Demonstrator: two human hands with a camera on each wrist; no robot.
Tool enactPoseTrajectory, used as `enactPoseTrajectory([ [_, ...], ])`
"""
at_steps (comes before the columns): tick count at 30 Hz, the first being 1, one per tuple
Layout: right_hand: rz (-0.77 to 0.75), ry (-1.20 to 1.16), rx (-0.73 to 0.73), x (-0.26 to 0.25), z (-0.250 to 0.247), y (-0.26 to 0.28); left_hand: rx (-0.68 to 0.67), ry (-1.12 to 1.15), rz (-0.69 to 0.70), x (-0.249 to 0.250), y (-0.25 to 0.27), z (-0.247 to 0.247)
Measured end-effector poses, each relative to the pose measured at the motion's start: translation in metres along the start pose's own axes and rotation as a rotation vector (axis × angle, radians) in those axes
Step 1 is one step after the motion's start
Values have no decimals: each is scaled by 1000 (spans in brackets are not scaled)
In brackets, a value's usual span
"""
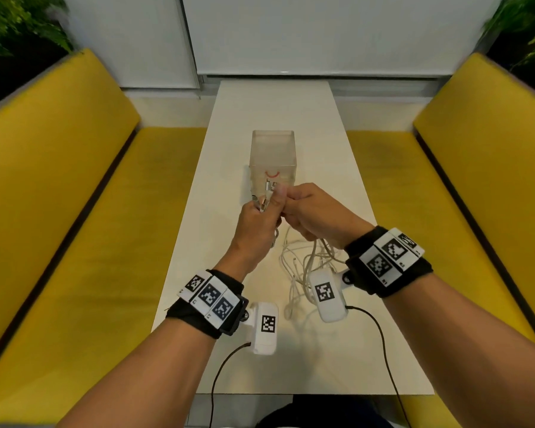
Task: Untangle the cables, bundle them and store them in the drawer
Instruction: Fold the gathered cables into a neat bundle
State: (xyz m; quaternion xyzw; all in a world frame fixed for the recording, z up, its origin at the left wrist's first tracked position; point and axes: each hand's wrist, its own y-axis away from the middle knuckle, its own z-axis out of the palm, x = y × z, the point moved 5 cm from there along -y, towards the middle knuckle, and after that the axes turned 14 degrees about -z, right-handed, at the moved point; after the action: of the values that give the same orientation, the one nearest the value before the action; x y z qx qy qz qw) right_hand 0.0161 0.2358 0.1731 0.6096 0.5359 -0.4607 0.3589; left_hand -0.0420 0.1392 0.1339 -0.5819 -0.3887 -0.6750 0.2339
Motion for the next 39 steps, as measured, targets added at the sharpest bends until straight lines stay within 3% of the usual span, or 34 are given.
enactPoseTrajectory([
  [10, 84, -69, -28, 3, 5, 3, 103, 116, -32, -12, 0, -1],
  [17, 145, -48, -107, 9, 5, 7, -36, 149, -213, -26, -2, 0],
  [21, 172, 66, -62, 16, -1, 6, -42, 78, -252, -29, -2, -2],
  [30, 137, -3, 66, 22, -18, 7, -85, 217, -294, -26, 7, -3],
  [39, 179, -75, -161, 34, -31, 23, -64, 241, -265, -14, -4, -27],
])
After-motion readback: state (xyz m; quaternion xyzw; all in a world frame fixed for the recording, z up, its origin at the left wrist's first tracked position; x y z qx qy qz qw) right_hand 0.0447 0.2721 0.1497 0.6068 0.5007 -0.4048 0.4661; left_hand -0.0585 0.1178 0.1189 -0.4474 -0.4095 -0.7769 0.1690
